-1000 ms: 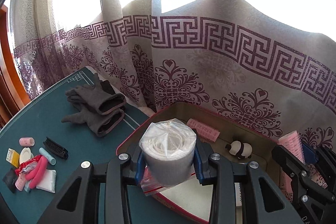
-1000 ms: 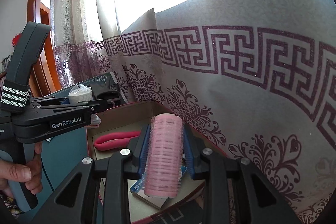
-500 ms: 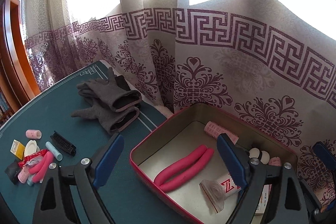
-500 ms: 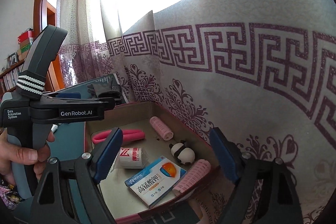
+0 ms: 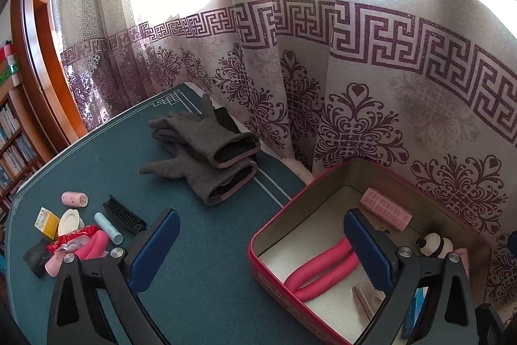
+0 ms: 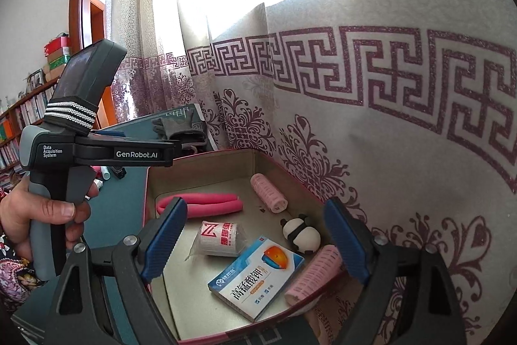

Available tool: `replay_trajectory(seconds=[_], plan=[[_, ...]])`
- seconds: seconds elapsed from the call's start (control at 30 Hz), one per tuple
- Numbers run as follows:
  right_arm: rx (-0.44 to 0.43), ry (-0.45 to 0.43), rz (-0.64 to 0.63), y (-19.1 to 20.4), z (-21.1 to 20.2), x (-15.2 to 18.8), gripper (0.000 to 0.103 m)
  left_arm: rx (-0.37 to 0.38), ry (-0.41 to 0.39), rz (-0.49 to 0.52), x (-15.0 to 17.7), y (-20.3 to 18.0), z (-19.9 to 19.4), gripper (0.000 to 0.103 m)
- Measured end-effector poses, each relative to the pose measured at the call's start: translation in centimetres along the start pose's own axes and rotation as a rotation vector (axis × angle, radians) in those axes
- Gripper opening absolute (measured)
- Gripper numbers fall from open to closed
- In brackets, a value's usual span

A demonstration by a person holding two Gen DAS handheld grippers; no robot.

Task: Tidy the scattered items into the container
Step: 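Move both grippers back from the tin toward the items on the table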

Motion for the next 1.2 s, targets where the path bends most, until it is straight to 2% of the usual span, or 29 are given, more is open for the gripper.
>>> replay_trajectory(seconds=[0.2,0.33,0.47,0.63,0.83,1.03,1.2], plan=[[0.023,0.01,-0.027,0.5,-0.6,-1.0,0.09,0.001,-0.008,0.011,0.5,1.1,-1.2,0.102],[0.055,-0.002,-0.033,1.5,-1.0,-1.3,0.094,0.023,-0.018,-0.03,1.1,3.1,-1.7,0.102],[0.044,0.004,-0.034,4.1,-0.6,-1.4,0.098,0.052,-0.017,-0.073,2.4,5.8,-2.4,0.102],[0.028,-0.021,-0.04,8.6,-0.4,-2.2,0.098,0.037,-0.051,-0.119,3.8,11.0,-4.8,0.102],[-0.026,-0.045,-0.013,14.4,0.3,-3.1,0.102,-0.051,-0.087,-0.22,6.7,19.9,-8.3,0.102],[-0.127,0.032,0.009,19.9,2.8,-2.7,0.102,-0.167,-0.075,-0.34,11.0,28.5,-10.9,0.102],[-0.178,0.099,-0.026,23.3,4.3,-2.0,0.102,-0.231,-0.061,-0.414,13.7,33.2,-11.6,0.102]])
Point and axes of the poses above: each gripper's, at about its wrist camera, not at the fingertips, and z roughly the way its jaws point, y to its left, x to its underside, the point moved 3 cm from there along z, roughly the way its jaws point, and after that the axes turned 5 degrees about x, right-handed, at the moved point
